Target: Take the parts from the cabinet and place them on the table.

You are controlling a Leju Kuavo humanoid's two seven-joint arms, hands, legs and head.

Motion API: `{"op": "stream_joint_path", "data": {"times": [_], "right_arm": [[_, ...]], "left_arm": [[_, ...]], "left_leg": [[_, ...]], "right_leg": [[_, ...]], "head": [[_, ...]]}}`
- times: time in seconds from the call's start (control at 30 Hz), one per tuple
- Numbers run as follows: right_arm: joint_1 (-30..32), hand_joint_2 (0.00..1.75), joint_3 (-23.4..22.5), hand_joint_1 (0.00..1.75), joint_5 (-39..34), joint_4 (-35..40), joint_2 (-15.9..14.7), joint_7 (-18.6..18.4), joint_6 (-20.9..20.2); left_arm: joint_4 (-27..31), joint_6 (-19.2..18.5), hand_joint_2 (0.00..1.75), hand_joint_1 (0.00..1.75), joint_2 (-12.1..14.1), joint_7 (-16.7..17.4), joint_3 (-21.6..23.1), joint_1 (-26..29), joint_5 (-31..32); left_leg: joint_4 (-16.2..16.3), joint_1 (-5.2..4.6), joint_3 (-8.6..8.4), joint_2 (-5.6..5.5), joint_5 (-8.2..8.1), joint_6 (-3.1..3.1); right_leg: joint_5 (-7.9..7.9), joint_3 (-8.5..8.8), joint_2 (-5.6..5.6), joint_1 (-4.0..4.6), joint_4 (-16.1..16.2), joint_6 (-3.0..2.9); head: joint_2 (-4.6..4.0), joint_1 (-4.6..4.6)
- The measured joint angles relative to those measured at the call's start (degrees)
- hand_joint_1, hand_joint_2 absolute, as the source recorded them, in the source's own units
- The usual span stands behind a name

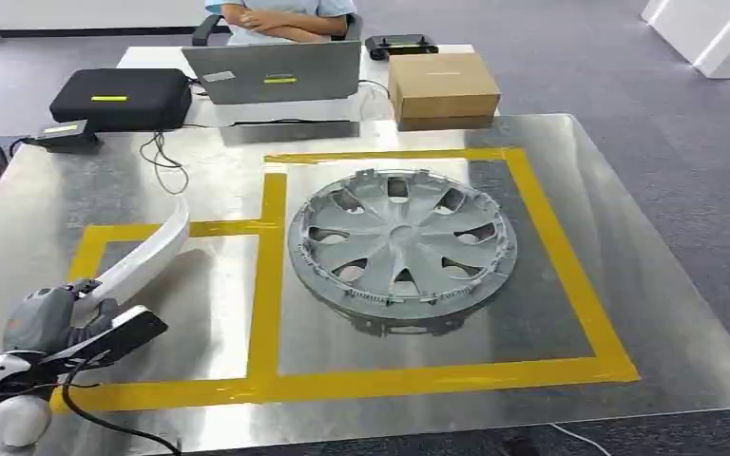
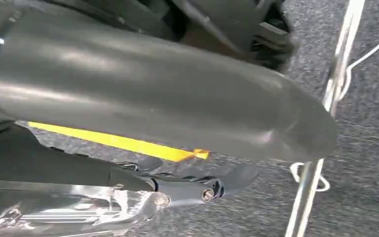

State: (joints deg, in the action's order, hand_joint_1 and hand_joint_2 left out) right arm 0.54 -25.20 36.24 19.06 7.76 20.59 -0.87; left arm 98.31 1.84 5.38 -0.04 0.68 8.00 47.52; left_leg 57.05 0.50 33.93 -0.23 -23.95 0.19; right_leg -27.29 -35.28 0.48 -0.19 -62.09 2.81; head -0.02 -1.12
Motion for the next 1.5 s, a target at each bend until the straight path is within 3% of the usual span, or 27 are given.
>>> {"op": "stream_joint_path", "data": {"times": [0.03, 0.07, 0.1, 0.13, 0.17, 0.3, 0.37, 0.4, 0.53, 0.7, 0.73, 0.8, 0.83, 0.87, 0.97, 1.0, 1.03, 1.1, 1.13, 1.17, 1.2, 1.23, 1.33, 1.37, 1.4, 1.47, 1.5], "right_arm": [[0.0, 0.0, 0.2, 0.0, 0.0, 0.0, 0.0, -0.1, 0.1], [-0.1, 0.0, 0.3, 0.0, 0.0, -0.2, 0.0, -0.2, 0.1], [0.0, 0.0, 0.3, 0.0, 0.1, -0.2, 0.0, -0.3, 0.2], [0.0, 0.0, 0.4, 0.0, 0.1, -0.2, 0.0, -0.4, 0.3], [0.1, 0.0, 0.4, 0.0, 0.1, -0.3, 0.0, -0.4, 0.4], [0.2, 0.0, 0.4, 0.0, 0.2, -0.3, -0.1, -0.6, 1.0], [0.2, 0.0, 0.4, 0.0, 0.2, -0.4, -0.1, -0.6, 1.0], [0.2, 0.0, 0.5, 0.0, 0.2, -0.4, -0.1, -0.7, 1.0], [0.2, 0.0, 0.5, 0.0, 0.2, -0.5, -0.1, -0.8, 1.1], [0.4, 0.0, 0.5, 0.0, -0.2, -0.5, -0.1, -0.8, 1.4], [0.5, 0.0, 0.5, 0.0, -0.3, -0.5, -0.1, -0.8, 1.5], [0.7, 0.0, 0.5, 0.0, -0.4, -0.5, -0.1, -0.9, 1.8], [0.7, 0.0, 0.5, 0.0, -0.5, -0.5, -0.1, -0.9, 2.0], [0.9, 0.0, 0.5, 0.0, -0.5, -0.5, -0.1, -0.8, 2.1], [1.2, 0.0, 0.5, 0.0, -0.6, -0.5, -0.1, -0.9, 2.1], [1.4, 0.0, 0.5, 0.0, -0.6, -0.5, -0.1, -0.9, 2.1], [1.6, 0.0, 0.5, 0.0, -0.6, -0.5, -0.1, -0.9, 2.1], [1.7, 0.0, 0.5, 0.0, -0.6, -0.5, -0.2, -0.9, 2.1], [1.6, 0.0, 0.5, 0.0, -0.6, -0.5, -0.2, -0.9, 2.1], [1.4, 0.0, 0.5, 0.0, -0.6, -0.5, -0.2, -0.9, 2.1], [1.5, 0.0, 0.5, 0.0, -0.6, -0.5, -0.1, -0.9, 2.1], [1.4, 0.0, 0.5, 0.0, -0.7, -0.5, -0.1, -0.9, 2.1], [1.9, 0.0, 0.4, 0.0, -0.8, -0.5, -0.2, -1.0, 2.4], [1.9, 0.0, 0.4, 0.0, -0.9, -0.5, -0.2, -0.9, 2.5], [2.0, 0.0, 0.3, 0.0, -0.9, -0.5, -0.2, -0.9, 2.6], [2.2, 0.0, 0.2, 0.0, -0.9, -0.5, -0.2, -0.8, 2.6], [2.4, 0.0, 0.2, 0.0, -0.9, -0.5, -0.2, -0.7, 2.6]], "left_arm": [[-0.3, 0.0, 1.75, 1.75, 0.1, 0.2, -0.4, 0.2, 0.3], [-0.7, 0.0, 1.75, 0.0, 0.3, 0.2, -0.9, 0.3, 0.4], [-1.2, 0.0, 1.75, 0.0, 0.4, 0.2, -1.3, 0.5, 0.5], [-1.6, 0.0, 1.75, 0.0, 0.6, 0.3, -1.8, 1.0, 0.6], [-1.9, 0.0, 1.75, 0.0, 0.8, 0.5, -2.3, 1.2, 0.8], [-2.8, 0.0, 1.75, 0.0, 1.0, 0.9, -4.0, 1.8, 1.0], [-3.3, 0.0, 1.75, 0.0, 1.0, 0.9, -4.5, 2.0, 1.1], [-3.4, 0.0, 0.0, 0.0, 1.0, 0.9, -4.7, 2.1, 1.1], [-3.7, 0.0, 0.0, 0.0, 0.8, 0.8, -5.1, 2.2, 1.0], [-3.5, 0.5, 0.0, 0.0, 0.2, -1.0, -6.0, 3.1, 0.2], [-3.2, 0.8, 0.0, 0.0, 0.1, -1.6, -6.2, 3.5, -0.2], [-2.0, 1.3, 0.0, 0.0, -0.3, -3.0, -6.5, 4.4, -1.0], [-1.3, 1.5, 0.0, 0.0, -0.6, -3.6, -6.6, 4.8, -1.3], [-0.6, 1.8, 0.0, 0.0, -0.9, -4.3, -6.7, 5.2, -1.7], [0.8, 2.0, 0.0, 0.0, -1.6, -5.2, -7.1, 6.4, -2.3], [1.0, 2.0, 0.0, 0.0, -1.8, -5.2, -7.2, 6.7, -2.4], [1.1, 2.0, 0.0, 0.0, -2.0, -5.2, -7.3, 6.9, -2.5], [1.4, 2.0, 0.0, 0.0, -2.2, -5.2, -7.4, 7.3, -2.6], [1.6, 2.1, 0.0, 0.0, -2.3, -5.5, -7.4, 7.4, -2.9], [2.0, 2.1, 0.0, 0.0, -2.4, -6.0, -7.6, 7.6, -3.3], [2.6, 2.3, 0.0, 0.0, -2.4, -6.5, -7.8, 7.9, -3.6], [3.4, 2.5, 0.0, 0.0, -2.6, -7.4, -7.8, 8.4, -4.3], [5.4, 2.6, 0.0, 0.0, -3.0, -9.0, -8.4, 10.3, -5.8], [6.2, 2.6, 0.0, 0.0, -3.2, -9.5, -8.7, 11.1, -6.4], [6.8, 2.5, 0.0, 0.0, -3.4, -9.9, -9.0, 11.6, -7.2], [7.6, 2.4, 0.0, 0.0, -3.9, -10.8, -9.6, 12.3, -8.5], [7.8, 2.3, 0.0, 0.0, -4.2, -11.3, -10.1, 12.7, -9.0]], "left_leg": [[0.0, -0.07, -0.17, 0.0, -0.29, -0.32], [0.2, -0.4, -0.14, -0.07, -0.41, -0.54], [0.3, -0.47, -0.1, -0.07, -0.48, -0.4], [0.2, -0.51, -0.15, -0.06, -0.4, 0.19], [0.0, -0.5, -0.27, -0.04, -0.39, 0.22], [-0.7, -0.45, -0.58, -0.01, -0.26, -0.1], [-0.9, -0.43, -0.64, -0.02, -0.15, -0.66], [-0.9, -0.43, -0.64, -0.02, -0.16, -0.73], [-1.0, -0.39, -0.64, -0.03, -0.08, -1.19], [-1.0, -0.5, -0.63, -0.03, -0.08, -1.23], [-0.6, -0.78, -0.54, -0.03, -0.47, -0.35], [-1.1, -0.84, -0.7, -0.01, 0.09, 0.28], [-2.4, 0.01, -1.34, 0.13, 0.85, 0.26], [-2.7, 0.08, -1.58, 0.25, 1.01, 0.31], [-2.7, 0.31, -1.48, 0.43, 1.11, 0.41], [-2.6, 0.39, -1.43, 0.44, 1.18, 0.29], [-2.6, 0.51, -1.4, 0.43, 1.21, 0.14], [-2.3, 1.02, -1.29, 0.31, 1.26, -0.56], [-1.8, 1.42, -1.11, 0.24, 1.14, -1.12], [-1.1, 1.44, -0.78, 0.23, 0.98, -1.84], [-0.6, 1.2, -0.5, 0.11, 0.77, -2.37], [-0.7, 1.18, -0.43, 0.1, 1.08, -2.59], [-0.9, 1.49, -0.07, 0.03, 1.81, -3.59], [0.1, 1.55, 0.47, 0.18, 0.08, -3.61], [3.1, 1.4, 1.67, 0.16, -2.9, -3.53], [12.5, 1.1, 5.05, 0.16, -8.58, -3.44], [16.1, 1.0, 6.13, 0.16, -10.31, -3.29]], "right_leg": [[1.11, 1.14, -0.03, 0.04, 3.3, -0.14], [1.22, 1.69, 0.01, 0.17, 3.6, -0.44], [1.48, 1.68, 0.04, -0.03, 3.7, -0.42], [1.48, 1.66, 0.11, 0.02, 3.7, -0.32], [1.46, 1.65, 0.2, 0.1, 3.7, -0.36], [1.22, 1.65, 0.27, 0.21, 3.7, -0.87], [1.13, 1.64, 0.2, 0.23, 3.7, -1.08], [1.13, 1.64, 0.17, 0.24, 3.7, -1.1], [1.16, 1.65, 0.17, 0.27, 3.7, -1.17], [1.25, 1.69, 0.17, 0.12, 3.7, -1.23], [1.48, 1.84, 0.13, -0.23, 4.2, -0.68], [1.87, 2.08, 0.16, -0.18, 4.5, -0.23], [1.6, 2.03, 0.16, 0.08, 4.4, -0.15], [0.29, 1.44, 0.07, 0.17, 3.2, 0.04], [-6.66, -3.9, 0.03, -0.4, -10.0, 0.92], [-7.55, -5.06, 0.0, -0.57, -12.8, 1.21], [-7.04, -4.9, -0.03, -0.77, -12.8, 1.44], [-3.15, -0.94, -0.05, -1.19, -5.8, 2.03], [-0.69, 2.55, -0.09, -1.55, 0.5, 2.51], [-1.21, 4.37, 0.13, -1.72, 4.1, 3.15], [-0.76, 4.04, 0.94, -1.51, 3.9, 2.02], [-0.67, 4.1, 0.91, -1.37, 3.4, 0.94], [0.07, 3.11, 0.84, -1.21, 2.8, -0.68], [0.47, 2.7, 0.74, -1.26, 2.8, -1.27], [0.83, 2.2, 0.75, -1.21, 2.8, -1.72], [1.55, 1.09, 0.53, -0.91, 2.8, -2.13], [1.93, 0.52, 0.43, -0.75, 2.8, -2.19]], "head": [[0.0, 0.02], [0.0, 0.09], [0.0, 0.15], [0.0, 0.15], [0.0, 0.2], [0.0, 0.18], [0.0, 0.15], [0.0, 0.15], [0.0, 0.13], [0.0, 0.13], [0.0, 0.15], [0.0, 0.18], [0.0, 0.17], [0.0, 0.04], [0.0, -0.28], [0.0, -0.28], [0.0, -0.28], [0.0, -0.28], [0.0, -0.28], [0.0, -0.42], [0.0, -0.41], [0.0, -0.11], [0.0, -0.04], [0.0, 0.0], [0.0, 0.11], [0.0, 0.31], [0.0, 0.28]]}}
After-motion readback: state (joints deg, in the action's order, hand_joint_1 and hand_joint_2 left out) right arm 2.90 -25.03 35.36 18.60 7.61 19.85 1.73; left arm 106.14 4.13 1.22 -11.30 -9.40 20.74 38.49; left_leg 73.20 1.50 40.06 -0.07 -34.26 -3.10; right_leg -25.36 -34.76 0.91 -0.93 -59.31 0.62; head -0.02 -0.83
